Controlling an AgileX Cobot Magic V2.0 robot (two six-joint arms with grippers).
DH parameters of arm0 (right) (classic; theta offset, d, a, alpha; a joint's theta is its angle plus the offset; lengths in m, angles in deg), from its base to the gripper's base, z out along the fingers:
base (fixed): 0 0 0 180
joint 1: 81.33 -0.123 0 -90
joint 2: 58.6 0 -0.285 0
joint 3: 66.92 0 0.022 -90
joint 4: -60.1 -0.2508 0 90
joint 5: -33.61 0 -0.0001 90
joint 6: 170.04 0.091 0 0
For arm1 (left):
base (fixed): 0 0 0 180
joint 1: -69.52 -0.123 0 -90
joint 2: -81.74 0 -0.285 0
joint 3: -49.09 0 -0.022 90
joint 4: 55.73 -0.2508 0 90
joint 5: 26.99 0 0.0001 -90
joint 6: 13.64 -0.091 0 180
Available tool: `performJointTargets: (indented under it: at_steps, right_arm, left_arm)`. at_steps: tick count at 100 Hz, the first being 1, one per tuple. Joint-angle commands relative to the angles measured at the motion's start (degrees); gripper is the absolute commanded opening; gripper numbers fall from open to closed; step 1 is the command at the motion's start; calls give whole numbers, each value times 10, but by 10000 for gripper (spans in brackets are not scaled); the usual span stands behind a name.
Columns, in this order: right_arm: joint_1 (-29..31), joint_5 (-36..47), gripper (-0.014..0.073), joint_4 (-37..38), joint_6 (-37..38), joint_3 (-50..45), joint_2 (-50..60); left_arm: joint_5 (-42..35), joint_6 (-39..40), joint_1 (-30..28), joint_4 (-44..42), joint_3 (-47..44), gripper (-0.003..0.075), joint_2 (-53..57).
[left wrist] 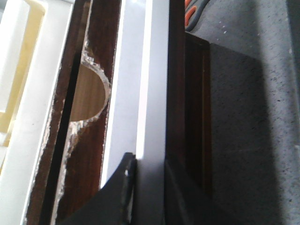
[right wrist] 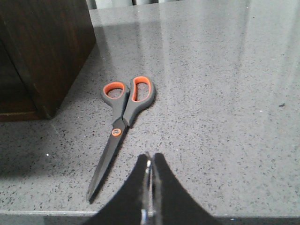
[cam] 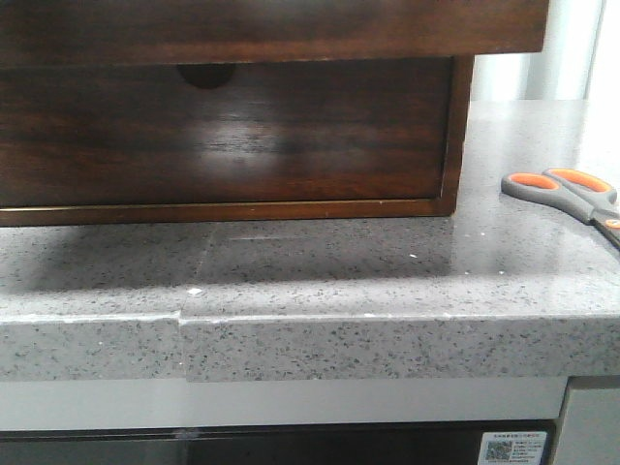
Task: Put scissors in drawer with both arms
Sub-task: 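Pull the drawer open toward the robot with the left gripper, then lower the right gripper onto the grey-orange scissors and grasp them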
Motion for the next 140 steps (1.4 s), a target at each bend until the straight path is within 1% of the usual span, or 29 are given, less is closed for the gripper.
performJointTargets:
  at_steps: [1,10,28,47,53,60,72,79,93,117,130,140]
  right_arm:
    - [0,35,-62,0,-1,20,-12]
    - [0,35,-62,0,-1,20,-12]
    - [0,34,-62,0,-1,20,-12]
    - [0,34,-62,0,-1,20,-12]
    - [0,34,-62,0,-1,20,-12]
    - [0,34,-62,0,-1,20,-12]
    - [0,34,-62,0,-1,20,-12]
    - [0,34,-62,0,-1,20,-12]
    - [0,35,-62,0,-1,20,-12]
    - [0,33,-62,0,-1,20,-15]
    - [0,34,-60,0,-1,21,-33]
    - [0,12,-53,0,-1,33,-67]
  left_arm:
    - [-56,31,26,20,20,-21,9]
    - [-44,31,44,26,20,-21,16]
    - [9,31,71,26,20,-21,30]
    - [30,31,71,25,21,-20,32]
    - [37,31,71,25,21,-7,32]
    - [47,31,71,25,21,62,32]
    - [65,31,71,25,21,260,32]
    - [76,31,71,27,21,321,32]
    - [85,31,71,50,21,300,34]
    - [14,31,72,80,21,292,58]
    - [13,31,72,114,21,292,89]
    - [10,31,72,135,21,292,119]
